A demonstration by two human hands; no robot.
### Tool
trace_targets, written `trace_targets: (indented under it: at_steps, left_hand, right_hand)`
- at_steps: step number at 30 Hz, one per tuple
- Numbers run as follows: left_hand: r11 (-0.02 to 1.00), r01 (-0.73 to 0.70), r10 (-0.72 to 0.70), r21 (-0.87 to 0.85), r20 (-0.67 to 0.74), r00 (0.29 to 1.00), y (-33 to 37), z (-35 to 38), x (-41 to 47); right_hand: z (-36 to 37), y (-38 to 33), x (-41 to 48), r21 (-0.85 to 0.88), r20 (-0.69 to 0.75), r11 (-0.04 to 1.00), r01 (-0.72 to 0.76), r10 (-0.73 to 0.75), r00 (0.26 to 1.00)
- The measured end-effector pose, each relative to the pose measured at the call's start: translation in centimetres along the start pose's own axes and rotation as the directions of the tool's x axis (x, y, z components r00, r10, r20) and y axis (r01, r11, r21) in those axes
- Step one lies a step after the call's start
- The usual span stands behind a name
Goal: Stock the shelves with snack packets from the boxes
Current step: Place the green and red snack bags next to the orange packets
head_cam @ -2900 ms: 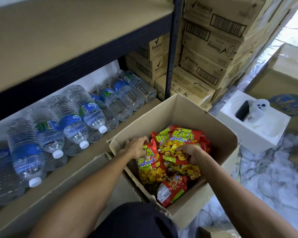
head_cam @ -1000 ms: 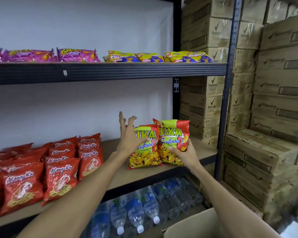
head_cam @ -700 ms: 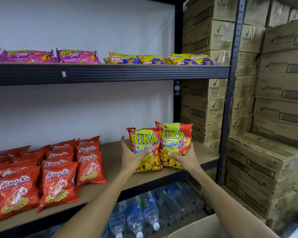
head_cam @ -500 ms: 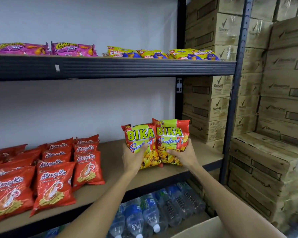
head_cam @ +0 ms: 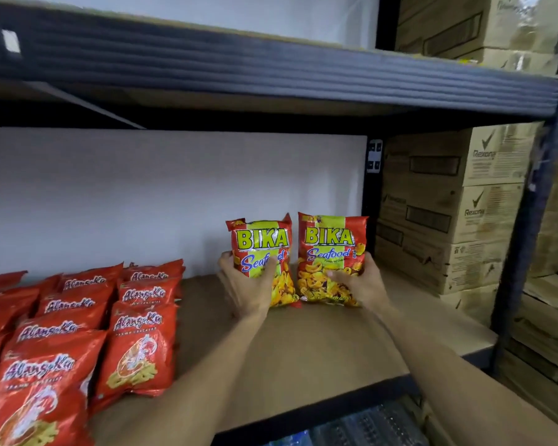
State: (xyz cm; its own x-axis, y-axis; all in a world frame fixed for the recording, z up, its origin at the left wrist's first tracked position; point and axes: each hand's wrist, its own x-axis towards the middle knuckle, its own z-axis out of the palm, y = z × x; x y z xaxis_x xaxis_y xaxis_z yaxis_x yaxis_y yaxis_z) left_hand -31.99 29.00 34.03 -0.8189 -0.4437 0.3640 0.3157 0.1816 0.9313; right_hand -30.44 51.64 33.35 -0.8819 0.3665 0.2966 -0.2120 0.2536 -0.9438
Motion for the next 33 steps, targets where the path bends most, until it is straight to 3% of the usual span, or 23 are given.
trace_targets:
  at_steps: [8, 15, 22, 33]
  left_hand:
    - [0.998, -0.068, 0.066, -0.010, -0.156, 0.986, -3.5, 4.0, 4.7]
    - [0.984, -0.149, 0.168, 0.098, -0.231, 0.958, -5.9, 6.3, 7.9]
    - [0.972, -0.121, 0.182, 0.201, -0.317, 0.931, -6.3, 6.9, 9.0]
    - [0.887, -0.219, 0.347, 0.406, -0.274, 0.897, -5.3, 6.9, 7.6]
  right_hand:
    - [4.2, 1.4, 6.6, -0.038, -0.049, 0.991, 0.129, -0.131, 0.990]
    - [6.9, 3.9, 10.0, -0.146, -0.083, 0.963, 0.226, -0.239, 0.967]
    - [6.1, 4.9, 11.3, -0.175, -0.141, 0.957, 0.233, -0.259, 0.955]
    - [7.8, 4.2, 10.2, -0.547, -0.072, 0.823, 0.156, -0.231, 0.970]
